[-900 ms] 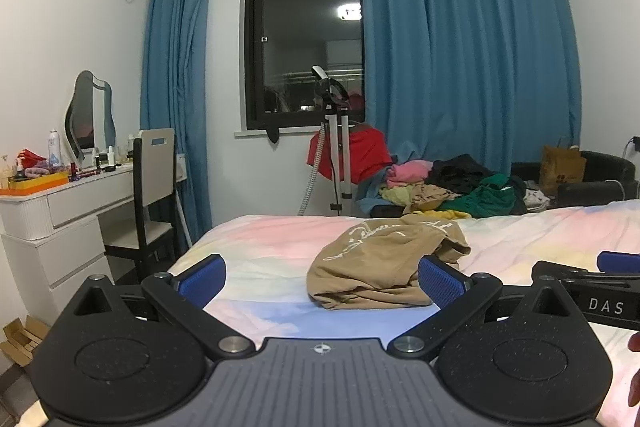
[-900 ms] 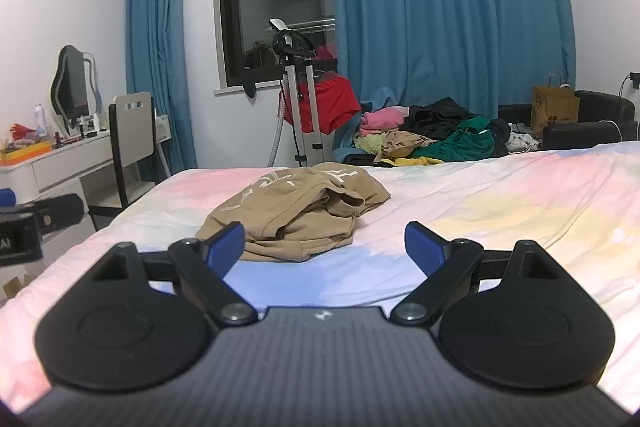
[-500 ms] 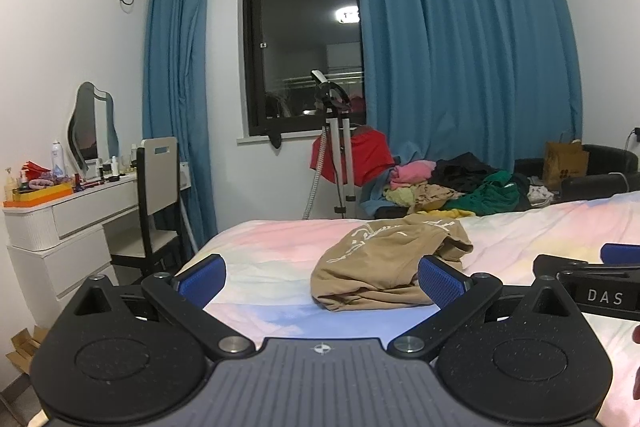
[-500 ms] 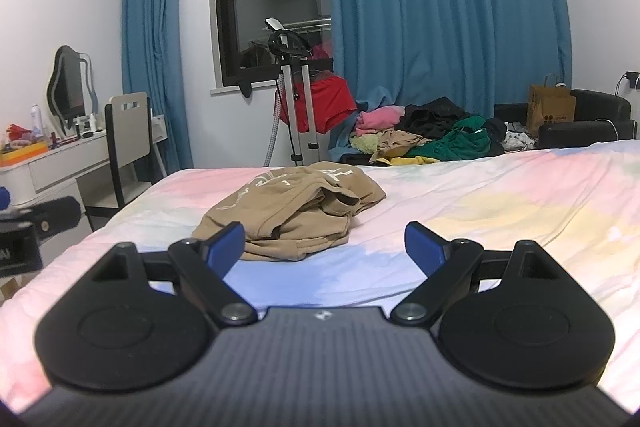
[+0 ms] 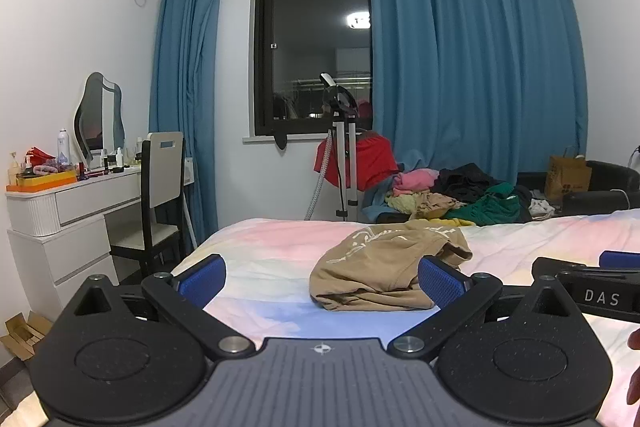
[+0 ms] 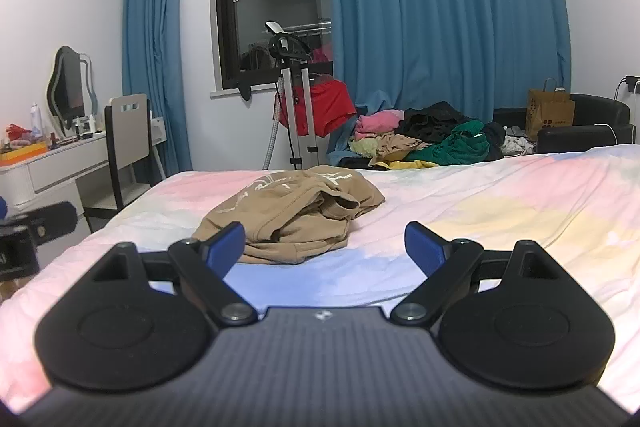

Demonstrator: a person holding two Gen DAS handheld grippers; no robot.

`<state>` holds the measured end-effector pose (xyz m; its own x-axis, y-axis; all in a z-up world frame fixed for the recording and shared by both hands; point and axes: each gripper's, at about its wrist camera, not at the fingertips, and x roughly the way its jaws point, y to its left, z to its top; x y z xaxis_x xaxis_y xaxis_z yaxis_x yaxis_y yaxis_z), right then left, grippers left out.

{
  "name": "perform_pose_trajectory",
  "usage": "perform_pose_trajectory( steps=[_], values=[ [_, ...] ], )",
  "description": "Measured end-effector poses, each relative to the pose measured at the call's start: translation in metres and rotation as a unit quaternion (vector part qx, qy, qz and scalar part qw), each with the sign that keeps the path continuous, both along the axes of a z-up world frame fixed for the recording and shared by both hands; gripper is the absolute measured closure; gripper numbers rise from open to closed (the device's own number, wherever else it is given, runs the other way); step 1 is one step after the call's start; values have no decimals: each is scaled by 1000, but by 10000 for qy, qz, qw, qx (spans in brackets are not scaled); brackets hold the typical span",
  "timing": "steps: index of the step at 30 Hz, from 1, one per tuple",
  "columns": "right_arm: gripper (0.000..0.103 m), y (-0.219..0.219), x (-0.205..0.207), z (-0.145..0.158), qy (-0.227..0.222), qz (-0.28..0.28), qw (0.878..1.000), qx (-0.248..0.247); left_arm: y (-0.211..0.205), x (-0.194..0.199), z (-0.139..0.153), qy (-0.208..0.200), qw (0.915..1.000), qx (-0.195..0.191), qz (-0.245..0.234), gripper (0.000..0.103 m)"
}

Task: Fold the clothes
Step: 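Move both grippers toward the crumpled tan T-shirt on the bed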

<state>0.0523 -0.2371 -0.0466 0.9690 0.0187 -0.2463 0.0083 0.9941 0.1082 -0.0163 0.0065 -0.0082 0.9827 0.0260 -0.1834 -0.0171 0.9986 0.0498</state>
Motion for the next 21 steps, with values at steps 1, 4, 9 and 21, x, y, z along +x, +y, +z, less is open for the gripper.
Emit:
perform_pose_trajectory(
  steps=[1,4,9,21],
  values=[
    [14,0,0,0,-4,0,10000,7,1,1,1,18,10000,-27,-23,0],
    [14,-1,-1,1,-16,1,10000,30,4,5,1,64,9999,-122,-31,0],
    [14,0,-2,2,-22,19,10000,26,4,4,-1,115,9997,-200,-47,0],
    [14,-4,-4,4,-50,-57,9999,140,-4,8,-10,237,9996,-103,-73,0]
  ],
)
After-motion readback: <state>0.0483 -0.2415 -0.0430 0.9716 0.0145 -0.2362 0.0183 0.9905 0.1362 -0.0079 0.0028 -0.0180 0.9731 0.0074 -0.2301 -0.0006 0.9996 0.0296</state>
